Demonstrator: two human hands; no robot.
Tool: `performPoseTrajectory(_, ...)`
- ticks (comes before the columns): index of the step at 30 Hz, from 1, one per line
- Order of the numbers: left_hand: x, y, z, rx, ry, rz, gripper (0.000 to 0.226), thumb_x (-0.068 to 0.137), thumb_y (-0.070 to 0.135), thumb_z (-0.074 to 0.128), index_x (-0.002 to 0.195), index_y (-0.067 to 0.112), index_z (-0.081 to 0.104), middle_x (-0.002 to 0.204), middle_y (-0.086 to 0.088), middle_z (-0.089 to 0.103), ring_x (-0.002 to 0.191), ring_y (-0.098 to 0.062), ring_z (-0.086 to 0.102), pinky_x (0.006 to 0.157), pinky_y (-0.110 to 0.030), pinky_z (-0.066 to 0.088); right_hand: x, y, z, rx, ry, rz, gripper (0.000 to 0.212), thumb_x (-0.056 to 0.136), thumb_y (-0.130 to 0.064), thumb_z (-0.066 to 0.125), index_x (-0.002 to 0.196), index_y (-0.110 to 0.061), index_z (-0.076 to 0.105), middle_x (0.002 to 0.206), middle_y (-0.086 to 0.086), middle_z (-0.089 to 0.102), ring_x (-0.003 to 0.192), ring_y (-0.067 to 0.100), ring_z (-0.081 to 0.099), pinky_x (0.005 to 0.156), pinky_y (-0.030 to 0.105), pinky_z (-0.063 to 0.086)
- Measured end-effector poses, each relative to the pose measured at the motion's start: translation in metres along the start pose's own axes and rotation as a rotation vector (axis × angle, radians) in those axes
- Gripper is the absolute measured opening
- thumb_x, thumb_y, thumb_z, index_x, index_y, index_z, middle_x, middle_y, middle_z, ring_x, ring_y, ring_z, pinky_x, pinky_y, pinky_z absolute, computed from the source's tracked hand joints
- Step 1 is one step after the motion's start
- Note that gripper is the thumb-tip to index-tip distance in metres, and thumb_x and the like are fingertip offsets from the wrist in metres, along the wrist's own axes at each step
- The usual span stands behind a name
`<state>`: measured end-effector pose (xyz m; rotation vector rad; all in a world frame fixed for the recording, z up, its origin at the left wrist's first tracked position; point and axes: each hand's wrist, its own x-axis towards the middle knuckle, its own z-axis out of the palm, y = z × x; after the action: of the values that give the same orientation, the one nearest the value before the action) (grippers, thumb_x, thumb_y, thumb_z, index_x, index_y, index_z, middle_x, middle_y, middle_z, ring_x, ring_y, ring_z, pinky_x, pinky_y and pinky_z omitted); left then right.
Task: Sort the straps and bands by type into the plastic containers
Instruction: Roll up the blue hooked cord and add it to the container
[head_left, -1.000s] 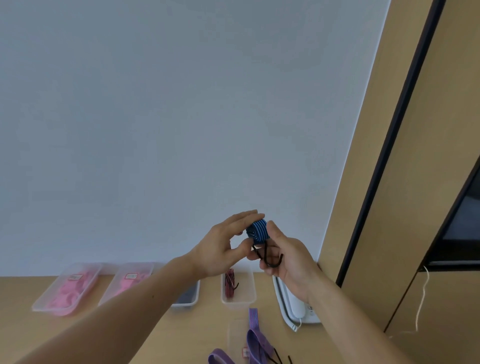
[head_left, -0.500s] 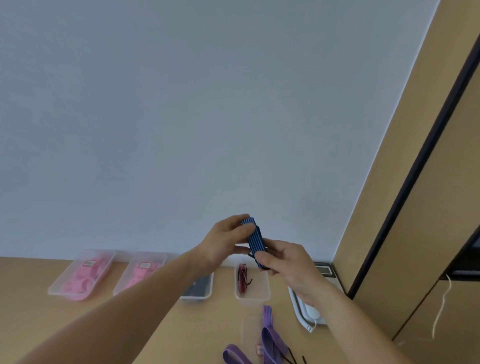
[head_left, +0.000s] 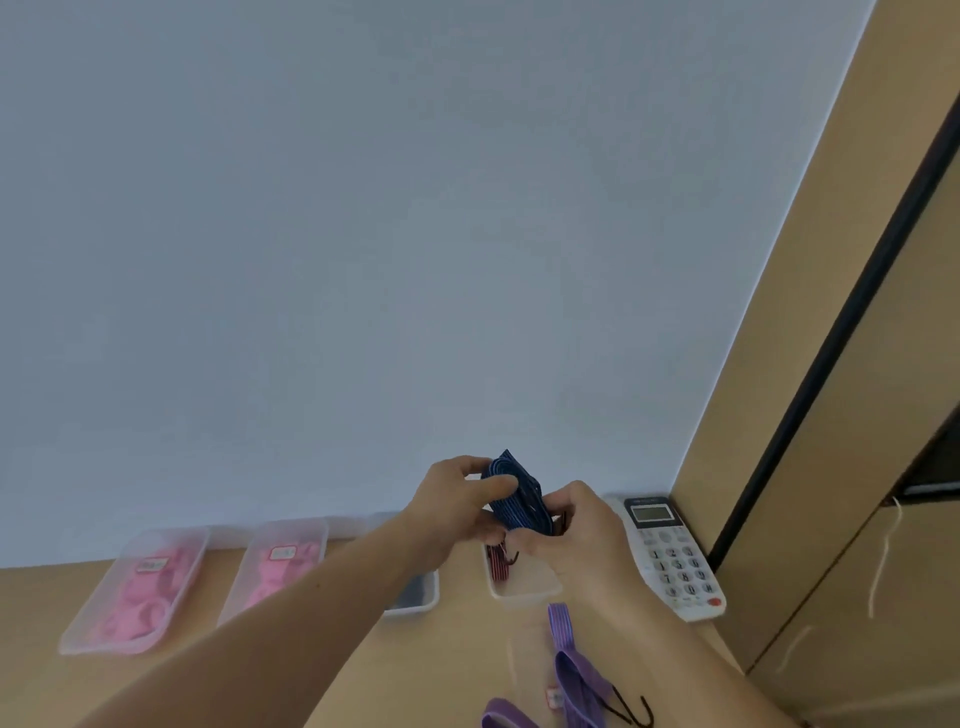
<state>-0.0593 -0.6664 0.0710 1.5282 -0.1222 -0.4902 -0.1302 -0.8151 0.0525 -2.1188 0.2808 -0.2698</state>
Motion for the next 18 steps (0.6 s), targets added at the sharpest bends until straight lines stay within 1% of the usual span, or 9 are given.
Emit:
performPoseTrajectory(1, 0.005, -0.003, 0.002, -0.031, 0.003, -0.004, 0.03, 0.091, 0.009, 0.067, 0.12, 0.004, 0.061, 0.097, -0.023, 0.073, 0.059, -0.025, 0.068, 0.057, -0.031, 0.056, 0.001, 0.003, 0.001, -0.026, 0.0, -0.009, 0.041, 0.063, -0.033, 0.087, 0.088, -0.026, 0.055, 0.08, -0.01, 0.064, 0.068, 0.001, 0.059, 0.054, 0.015, 0.038)
performPoseTrajectory(3, 0.018, -0.011, 0.004, -0.104, 0.007, -0.008, 0.029, 0.092, 0.005, 0.064, 0.12, -0.001, 0.061, 0.102, -0.025, 0.072, 0.073, -0.031, 0.072, 0.064, -0.034, 0.059, 0.008, 0.009, 0.002, -0.024, -0.027, -0.008, 0.037, 0.066, -0.034, 0.084, 0.088, -0.025, 0.056, 0.076, -0.01, 0.063, 0.062, -0.001, 0.056, 0.052, 0.014, 0.038)
performPoseTrajectory(5, 0.031, -0.02, 0.007, -0.135, -0.001, -0.005, 0.027, 0.094, 0.003, 0.061, 0.12, -0.002, 0.061, 0.104, -0.024, 0.072, 0.088, -0.036, 0.072, 0.073, -0.04, 0.06, 0.021, 0.016, -0.003, 0.07, -0.056, 0.028, 0.028, 0.078, -0.035, 0.078, 0.085, -0.016, 0.06, 0.073, -0.01, 0.065, 0.059, -0.002, 0.054, 0.052, 0.011, 0.038)
performPoseTrajectory(6, 0.037, -0.025, 0.008, -0.127, -0.015, -0.011, 0.026, 0.095, 0.003, 0.059, 0.121, -0.001, 0.061, 0.105, -0.024, 0.072, 0.092, -0.036, 0.071, 0.078, -0.043, 0.06, 0.029, 0.02, -0.008, 0.122, -0.075, 0.056, 0.029, 0.085, -0.036, 0.072, 0.081, -0.01, 0.06, 0.069, -0.009, 0.064, 0.057, 0.002, 0.054, 0.052, 0.012, 0.038)
performPoseTrajectory(8, 0.048, -0.031, 0.011, -0.123, -0.067, -0.038, 0.026, 0.097, 0.004, 0.055, 0.122, 0.0, 0.062, 0.108, -0.021, 0.072, 0.096, -0.036, 0.07, 0.088, -0.048, 0.057, 0.046, 0.03, -0.019, 0.195, -0.134, 0.101, 0.034, 0.093, -0.033, 0.064, 0.075, -0.004, 0.058, 0.062, -0.003, 0.06, 0.05, 0.006, 0.052, 0.053, 0.019, 0.04)
performPoseTrajectory(10, 0.06, -0.035, 0.017, -0.134, -0.128, -0.065, 0.025, 0.099, 0.003, 0.05, 0.12, -0.001, 0.062, 0.11, -0.018, 0.072, 0.096, -0.033, 0.068, 0.09, -0.047, 0.053, 0.062, 0.042, -0.027, 0.257, -0.205, 0.131, 0.026, 0.091, -0.022, 0.068, 0.072, -0.006, 0.06, 0.064, 0.003, 0.064, 0.051, 0.01, 0.057, 0.05, 0.026, 0.039)
performPoseTrajectory(12, 0.075, -0.039, 0.023, -0.147, -0.14, -0.09, 0.026, 0.098, -0.001, 0.046, 0.118, -0.003, 0.063, 0.111, -0.019, 0.07, 0.097, -0.035, 0.064, 0.094, -0.051, 0.046, 0.078, 0.055, -0.03, 0.292, -0.274, 0.167, 0.019, 0.086, -0.015, 0.074, 0.072, -0.008, 0.062, 0.069, 0.007, 0.069, 0.057, 0.016, 0.061, 0.048, 0.028, 0.038)
performPoseTrajectory(16, 0.098, -0.052, 0.038, -0.152, -0.082, -0.166, 0.032, 0.095, -0.006, 0.04, 0.119, -0.003, 0.06, 0.108, -0.021, 0.067, 0.095, -0.033, 0.062, 0.084, -0.045, 0.05, 0.11, 0.077, -0.032, 0.216, -0.411, 0.236, 0.018, 0.081, -0.015, 0.078, 0.072, -0.01, 0.064, 0.077, 0.012, 0.073, 0.063, 0.015, 0.066, 0.052, 0.026, 0.041)
performPoseTrajectory(18, 0.108, -0.06, 0.044, -0.129, -0.056, -0.196, 0.033, 0.095, -0.007, 0.037, 0.117, -0.001, 0.061, 0.103, -0.018, 0.067, 0.091, -0.03, 0.062, 0.081, -0.042, 0.05, 0.123, 0.086, -0.031, 0.174, -0.458, 0.246, 0.018, 0.08, -0.014, 0.079, 0.07, -0.009, 0.065, 0.07, 0.01, 0.071, 0.056, 0.011, 0.062, 0.051, 0.023, 0.043)
